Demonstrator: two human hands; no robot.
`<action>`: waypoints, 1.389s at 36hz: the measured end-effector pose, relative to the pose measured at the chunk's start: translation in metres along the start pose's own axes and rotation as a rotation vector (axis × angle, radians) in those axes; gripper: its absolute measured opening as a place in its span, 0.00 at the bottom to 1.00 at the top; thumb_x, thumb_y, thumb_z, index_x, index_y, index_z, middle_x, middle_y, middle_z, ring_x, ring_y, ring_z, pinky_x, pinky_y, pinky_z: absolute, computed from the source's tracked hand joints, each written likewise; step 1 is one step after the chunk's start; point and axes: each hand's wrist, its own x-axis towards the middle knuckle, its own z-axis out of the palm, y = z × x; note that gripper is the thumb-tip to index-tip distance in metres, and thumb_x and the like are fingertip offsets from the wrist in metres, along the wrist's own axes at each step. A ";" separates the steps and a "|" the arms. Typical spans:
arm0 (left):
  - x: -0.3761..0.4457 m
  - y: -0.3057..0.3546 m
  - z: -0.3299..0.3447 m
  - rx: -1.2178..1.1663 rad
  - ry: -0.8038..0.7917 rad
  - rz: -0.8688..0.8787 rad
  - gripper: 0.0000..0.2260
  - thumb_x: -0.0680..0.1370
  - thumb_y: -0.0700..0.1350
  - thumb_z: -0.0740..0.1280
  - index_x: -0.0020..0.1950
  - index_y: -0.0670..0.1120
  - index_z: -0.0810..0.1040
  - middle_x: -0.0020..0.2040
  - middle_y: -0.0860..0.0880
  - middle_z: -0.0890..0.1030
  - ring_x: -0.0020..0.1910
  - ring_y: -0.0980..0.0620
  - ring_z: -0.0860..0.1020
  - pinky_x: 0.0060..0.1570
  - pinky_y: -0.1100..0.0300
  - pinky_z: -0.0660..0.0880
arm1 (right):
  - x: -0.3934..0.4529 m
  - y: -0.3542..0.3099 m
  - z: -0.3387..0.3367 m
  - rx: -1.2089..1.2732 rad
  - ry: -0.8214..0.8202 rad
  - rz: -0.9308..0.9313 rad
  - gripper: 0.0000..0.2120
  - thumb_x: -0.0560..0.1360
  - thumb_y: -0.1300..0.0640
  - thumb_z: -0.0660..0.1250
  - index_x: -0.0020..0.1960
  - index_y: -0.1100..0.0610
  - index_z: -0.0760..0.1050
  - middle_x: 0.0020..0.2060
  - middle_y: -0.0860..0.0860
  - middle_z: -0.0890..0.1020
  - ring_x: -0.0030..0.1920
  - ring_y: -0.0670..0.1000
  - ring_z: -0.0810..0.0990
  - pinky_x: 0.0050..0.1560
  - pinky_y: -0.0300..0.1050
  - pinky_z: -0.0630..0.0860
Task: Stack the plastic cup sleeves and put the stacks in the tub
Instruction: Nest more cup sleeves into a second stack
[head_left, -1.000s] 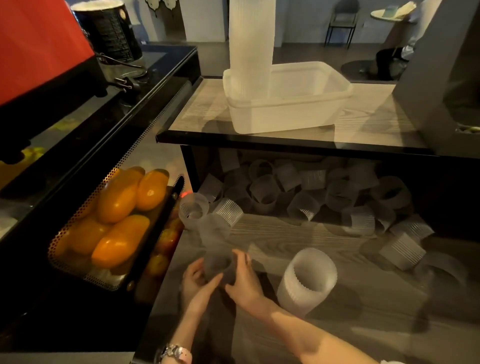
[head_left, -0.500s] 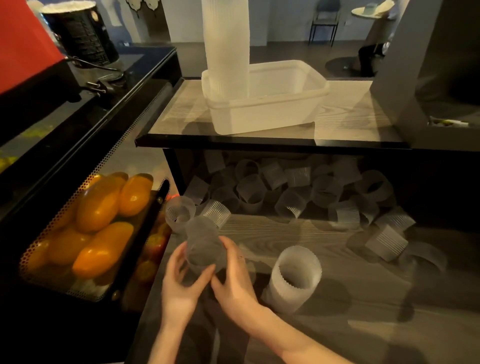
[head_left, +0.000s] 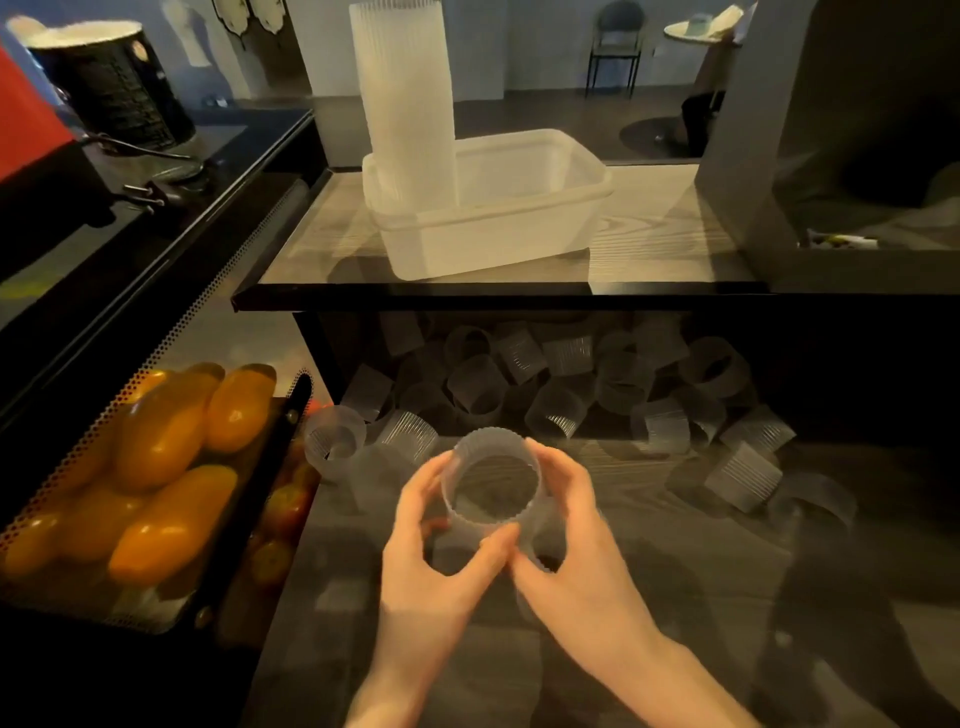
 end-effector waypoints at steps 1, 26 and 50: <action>-0.002 0.002 0.007 -0.006 -0.025 -0.010 0.28 0.65 0.56 0.75 0.62 0.66 0.68 0.60 0.64 0.74 0.60 0.62 0.74 0.53 0.63 0.74 | -0.004 0.002 -0.008 0.004 0.026 0.004 0.36 0.69 0.57 0.72 0.64 0.31 0.57 0.60 0.28 0.68 0.63 0.30 0.66 0.56 0.20 0.66; -0.034 -0.063 0.064 -0.152 -0.132 -0.222 0.33 0.59 0.56 0.77 0.61 0.67 0.68 0.60 0.63 0.75 0.61 0.62 0.73 0.55 0.73 0.70 | -0.028 0.083 -0.032 0.059 0.086 0.090 0.34 0.64 0.58 0.76 0.59 0.31 0.64 0.59 0.32 0.74 0.61 0.34 0.72 0.54 0.22 0.66; -0.006 -0.067 0.042 -0.119 -0.250 -0.316 0.31 0.63 0.49 0.78 0.62 0.57 0.69 0.57 0.57 0.78 0.54 0.62 0.78 0.50 0.69 0.74 | -0.007 0.080 -0.043 0.075 0.096 0.013 0.34 0.62 0.55 0.79 0.59 0.31 0.69 0.57 0.38 0.78 0.58 0.40 0.77 0.56 0.35 0.75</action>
